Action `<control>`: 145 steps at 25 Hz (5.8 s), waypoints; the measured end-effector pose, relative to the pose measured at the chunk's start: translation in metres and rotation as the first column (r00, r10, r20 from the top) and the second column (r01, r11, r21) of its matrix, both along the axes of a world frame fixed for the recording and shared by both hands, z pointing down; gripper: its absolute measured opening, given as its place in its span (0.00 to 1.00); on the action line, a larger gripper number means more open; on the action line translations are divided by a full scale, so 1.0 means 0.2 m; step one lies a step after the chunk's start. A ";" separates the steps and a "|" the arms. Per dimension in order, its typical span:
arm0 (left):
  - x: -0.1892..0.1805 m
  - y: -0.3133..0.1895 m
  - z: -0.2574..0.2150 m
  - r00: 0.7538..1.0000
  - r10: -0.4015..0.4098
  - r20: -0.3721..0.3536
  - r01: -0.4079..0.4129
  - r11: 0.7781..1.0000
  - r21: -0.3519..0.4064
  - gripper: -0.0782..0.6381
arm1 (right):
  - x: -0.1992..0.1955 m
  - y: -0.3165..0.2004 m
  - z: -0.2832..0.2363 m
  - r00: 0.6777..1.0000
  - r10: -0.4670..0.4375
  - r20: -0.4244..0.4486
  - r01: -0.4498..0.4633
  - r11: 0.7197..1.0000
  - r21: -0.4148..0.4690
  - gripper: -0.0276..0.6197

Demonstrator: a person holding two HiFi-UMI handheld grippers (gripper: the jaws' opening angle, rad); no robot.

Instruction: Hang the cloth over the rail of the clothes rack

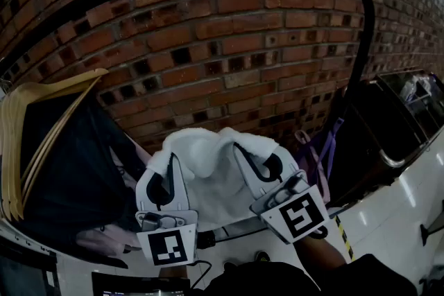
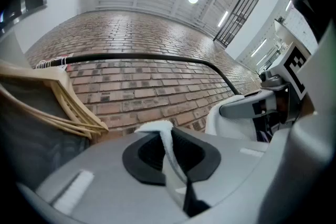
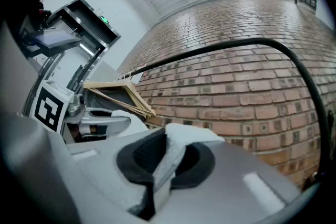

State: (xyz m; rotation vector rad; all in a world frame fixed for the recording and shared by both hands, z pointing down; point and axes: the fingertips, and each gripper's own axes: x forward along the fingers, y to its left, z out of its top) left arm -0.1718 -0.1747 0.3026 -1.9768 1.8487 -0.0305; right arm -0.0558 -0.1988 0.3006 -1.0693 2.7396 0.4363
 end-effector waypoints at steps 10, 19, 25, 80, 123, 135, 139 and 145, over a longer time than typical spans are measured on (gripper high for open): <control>-0.02 0.07 -0.42 0.989 -0.025 0.145 0.003 0.988 0.155 0.14 | 0.07 0.08 -0.37 1.000 -0.005 -0.018 0.008 0.989 0.146 0.07; 0.08 0.23 -1.08 0.937 -0.025 0.348 -0.125 0.908 0.401 0.14 | 0.22 0.20 -1.02 0.999 -0.020 -0.042 0.036 0.903 0.428 0.07; 0.17 0.36 -1.59 0.843 -0.148 0.517 -0.179 0.829 0.530 0.14 | 0.22 0.20 -1.48 0.977 0.145 -0.155 -0.011 0.765 0.644 0.07; -0.30 -0.89 -0.73 0.677 0.665 0.316 0.236 0.211 -0.949 0.68 | -0.23 -0.91 -1.14 0.441 -0.532 -0.723 0.186 0.842 -0.506 0.75; -0.67 -0.87 -1.21 0.847 0.430 0.313 0.092 0.462 -0.882 0.67 | -0.32 -1.05 -1.40 0.586 0.084 -0.806 0.069 0.986 0.154 0.75; -0.87 -0.74 -1.20 0.922 0.323 0.213 0.101 0.330 -0.939 0.66 | -0.29 -1.11 -1.33 0.552 0.056 -0.832 0.019 0.997 0.080 0.75; -0.80 -0.74 -1.24 0.917 0.370 0.152 0.013 0.352 -0.936 0.66 | -0.29 -1.08 -1.29 0.558 0.009 -0.830 0.027 0.999 0.030 0.75; -1.10 -0.75 -1.27 0.921 0.224 0.318 0.203 0.419 -0.885 0.66 | -0.26 -1.11 -1.27 0.542 0.011 -0.840 0.004 1.000 0.016 0.75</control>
